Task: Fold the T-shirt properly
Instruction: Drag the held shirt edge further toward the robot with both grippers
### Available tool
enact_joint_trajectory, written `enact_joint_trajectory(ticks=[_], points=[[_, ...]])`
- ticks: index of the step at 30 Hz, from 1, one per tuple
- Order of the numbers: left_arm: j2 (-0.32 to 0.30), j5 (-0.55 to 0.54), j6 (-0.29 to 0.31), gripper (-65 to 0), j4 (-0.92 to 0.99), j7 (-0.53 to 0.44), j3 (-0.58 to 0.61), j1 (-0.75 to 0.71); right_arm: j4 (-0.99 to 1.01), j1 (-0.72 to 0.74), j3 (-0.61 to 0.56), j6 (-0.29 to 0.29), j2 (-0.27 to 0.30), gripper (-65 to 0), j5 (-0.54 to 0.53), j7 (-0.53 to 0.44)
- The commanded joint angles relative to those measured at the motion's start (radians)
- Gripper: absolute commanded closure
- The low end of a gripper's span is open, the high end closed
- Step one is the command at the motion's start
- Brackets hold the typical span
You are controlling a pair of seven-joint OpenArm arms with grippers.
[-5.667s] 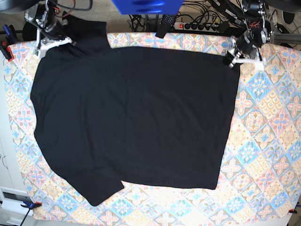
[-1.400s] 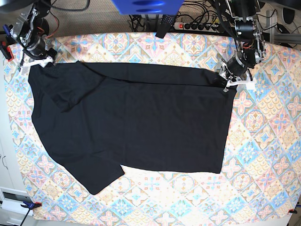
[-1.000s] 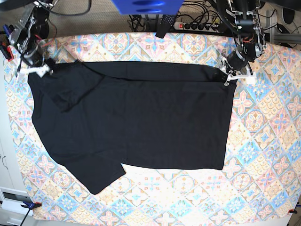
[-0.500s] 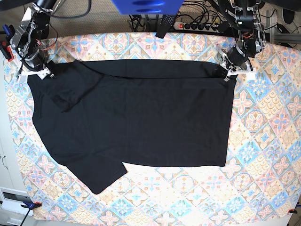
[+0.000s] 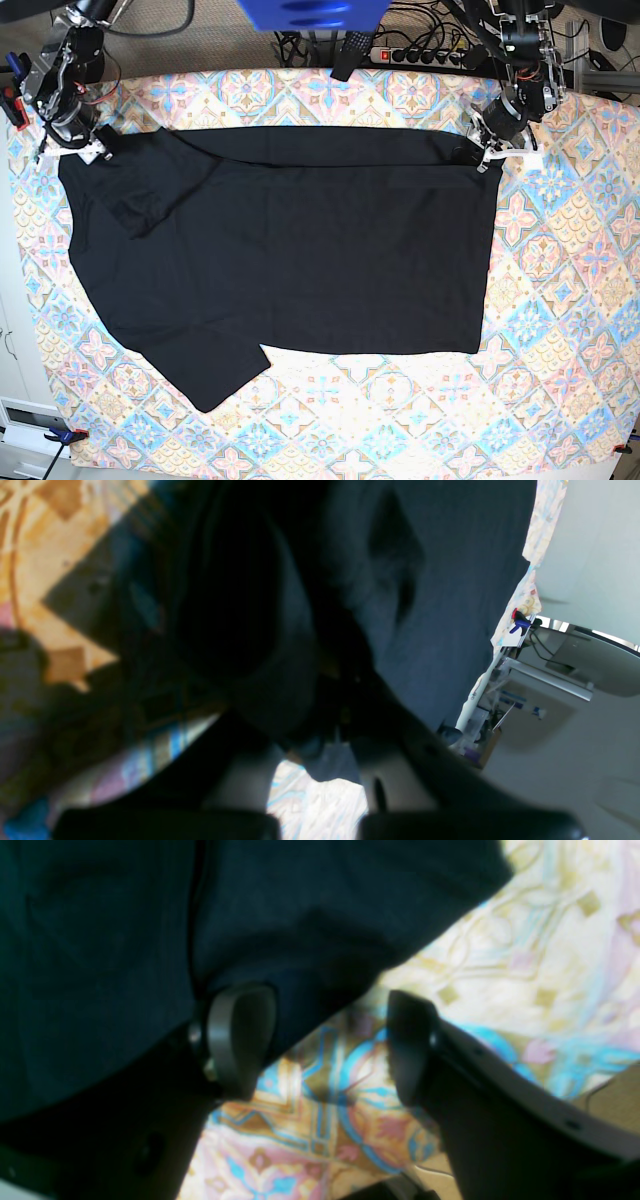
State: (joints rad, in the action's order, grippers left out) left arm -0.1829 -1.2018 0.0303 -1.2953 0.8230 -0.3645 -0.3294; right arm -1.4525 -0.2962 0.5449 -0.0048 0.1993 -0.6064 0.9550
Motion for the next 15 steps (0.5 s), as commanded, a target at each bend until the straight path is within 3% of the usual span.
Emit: enact_joint_trajectory(ticks=[1, 6, 11, 15], points=[[-0.01, 0.046, -0.034, 0.0, 0.003, 0.012, -0.005, -0.015, -0.011, 0.015, 0.005, 0.004, 0.016, -38.5, -0.005, -0.012], [-0.01, 0.046, -0.034, 0.0, 0.003, 0.012, -0.003, -0.014, 0.063, 0.051, 0.004, 0.004, 0.016, -38.5, -0.004, -0.008], [-0.01, 0.046, -0.034, 0.0, 0.003, 0.012, -0.001, -0.015, 0.266, 0.102, 0.007, 0.01, 0.016, -38.3, -0.002, -0.017], [-0.01, 0.046, -0.034, 0.0, 0.003, 0.012, -0.003, -0.017, 0.276, 0.102, 0.005, 0.111, 0.016, -37.4, -0.002, -0.047]])
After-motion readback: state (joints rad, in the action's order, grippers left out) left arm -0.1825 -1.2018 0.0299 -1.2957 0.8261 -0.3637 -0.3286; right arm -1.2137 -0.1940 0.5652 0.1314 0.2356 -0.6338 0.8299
